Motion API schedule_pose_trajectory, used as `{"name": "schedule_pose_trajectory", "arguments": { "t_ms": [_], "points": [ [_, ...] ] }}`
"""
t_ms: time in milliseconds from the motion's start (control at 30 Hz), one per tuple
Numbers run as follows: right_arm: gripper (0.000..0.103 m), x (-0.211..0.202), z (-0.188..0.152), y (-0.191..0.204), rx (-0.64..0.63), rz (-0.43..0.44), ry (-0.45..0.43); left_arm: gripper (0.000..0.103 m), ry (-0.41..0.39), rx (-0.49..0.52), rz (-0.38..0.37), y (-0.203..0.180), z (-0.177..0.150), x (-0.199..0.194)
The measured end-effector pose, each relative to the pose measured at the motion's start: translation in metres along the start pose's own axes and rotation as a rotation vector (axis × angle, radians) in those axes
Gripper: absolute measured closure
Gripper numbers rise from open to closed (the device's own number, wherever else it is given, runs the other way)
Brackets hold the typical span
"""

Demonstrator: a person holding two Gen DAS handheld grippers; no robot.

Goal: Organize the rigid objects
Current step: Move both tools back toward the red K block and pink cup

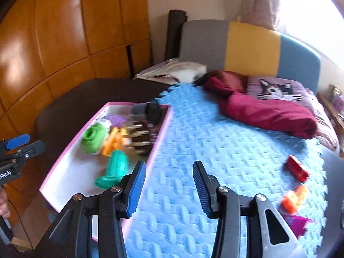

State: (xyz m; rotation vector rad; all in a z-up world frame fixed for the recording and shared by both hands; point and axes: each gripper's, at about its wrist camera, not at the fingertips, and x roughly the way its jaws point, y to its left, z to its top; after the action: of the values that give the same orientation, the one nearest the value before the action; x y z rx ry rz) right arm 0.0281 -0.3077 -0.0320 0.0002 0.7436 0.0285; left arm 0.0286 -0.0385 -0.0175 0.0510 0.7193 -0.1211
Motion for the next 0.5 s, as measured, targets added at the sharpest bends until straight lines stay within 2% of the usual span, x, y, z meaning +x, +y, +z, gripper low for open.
{"name": "schedule_pose_trajectory", "arguments": {
  "t_ms": [233,500],
  "points": [
    [0.057,-0.029,-0.013,-0.062,0.044,-0.165,-0.027,0.027,-0.010,0.046,-0.025,-0.019,0.005,-0.004],
    [0.057,-0.047,-0.041,-0.150,0.215,-0.370,-0.050,0.027,-0.021,0.112,-0.070,-0.048,0.011,-0.010]
  ]
}}
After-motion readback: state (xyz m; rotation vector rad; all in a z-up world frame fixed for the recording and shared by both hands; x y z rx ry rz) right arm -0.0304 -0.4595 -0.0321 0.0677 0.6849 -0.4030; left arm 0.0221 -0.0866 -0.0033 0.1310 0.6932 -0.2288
